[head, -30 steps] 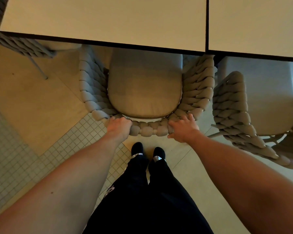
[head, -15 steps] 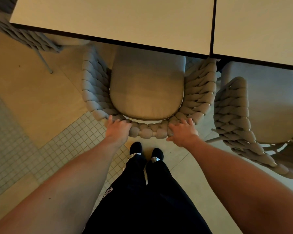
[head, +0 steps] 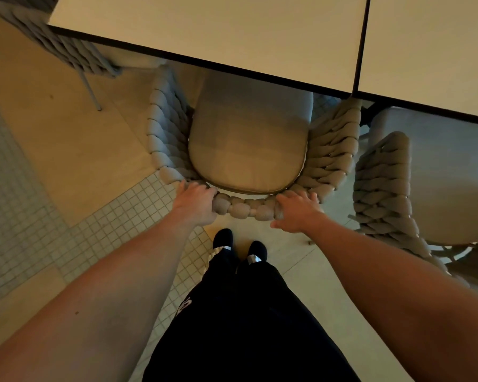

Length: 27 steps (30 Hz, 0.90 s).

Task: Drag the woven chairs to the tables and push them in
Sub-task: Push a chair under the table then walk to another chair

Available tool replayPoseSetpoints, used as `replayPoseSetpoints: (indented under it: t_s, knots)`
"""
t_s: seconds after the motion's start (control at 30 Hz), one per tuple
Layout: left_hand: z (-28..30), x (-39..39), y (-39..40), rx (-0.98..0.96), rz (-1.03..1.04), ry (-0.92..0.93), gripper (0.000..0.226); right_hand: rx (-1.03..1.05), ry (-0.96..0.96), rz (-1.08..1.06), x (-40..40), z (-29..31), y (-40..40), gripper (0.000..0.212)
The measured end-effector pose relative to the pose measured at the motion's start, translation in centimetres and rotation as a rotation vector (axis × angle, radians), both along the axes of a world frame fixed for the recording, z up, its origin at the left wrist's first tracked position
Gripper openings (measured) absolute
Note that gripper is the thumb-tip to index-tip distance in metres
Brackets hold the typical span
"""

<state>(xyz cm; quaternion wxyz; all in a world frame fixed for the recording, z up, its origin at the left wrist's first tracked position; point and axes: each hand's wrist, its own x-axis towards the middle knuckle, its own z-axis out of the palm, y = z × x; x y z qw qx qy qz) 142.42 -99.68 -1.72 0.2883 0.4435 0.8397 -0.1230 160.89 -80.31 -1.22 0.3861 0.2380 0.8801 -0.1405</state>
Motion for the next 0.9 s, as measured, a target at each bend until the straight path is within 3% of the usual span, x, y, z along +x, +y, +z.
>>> replayPoseSetpoints:
  t_s: [0.47, 0.63, 0.9]
  knots:
    - [4.1, 1.2, -4.6, 0.118, 0.374, -0.041, 0.070, -0.037, 0.081, 0.064, -2.1, 4.7, -1.9, 0.083]
    - [5.7, 0.5, -8.3, 0.086, 0.500, -0.027, 0.074, -0.058, 0.125, 0.188, -5.5, 5.9, -3.9, 0.089]
    - [6.6, -3.0, -15.0, 0.056, 0.679, -0.055, 0.077, -0.134, 0.142, 0.372, -13.2, 7.2, -9.8, 0.080]
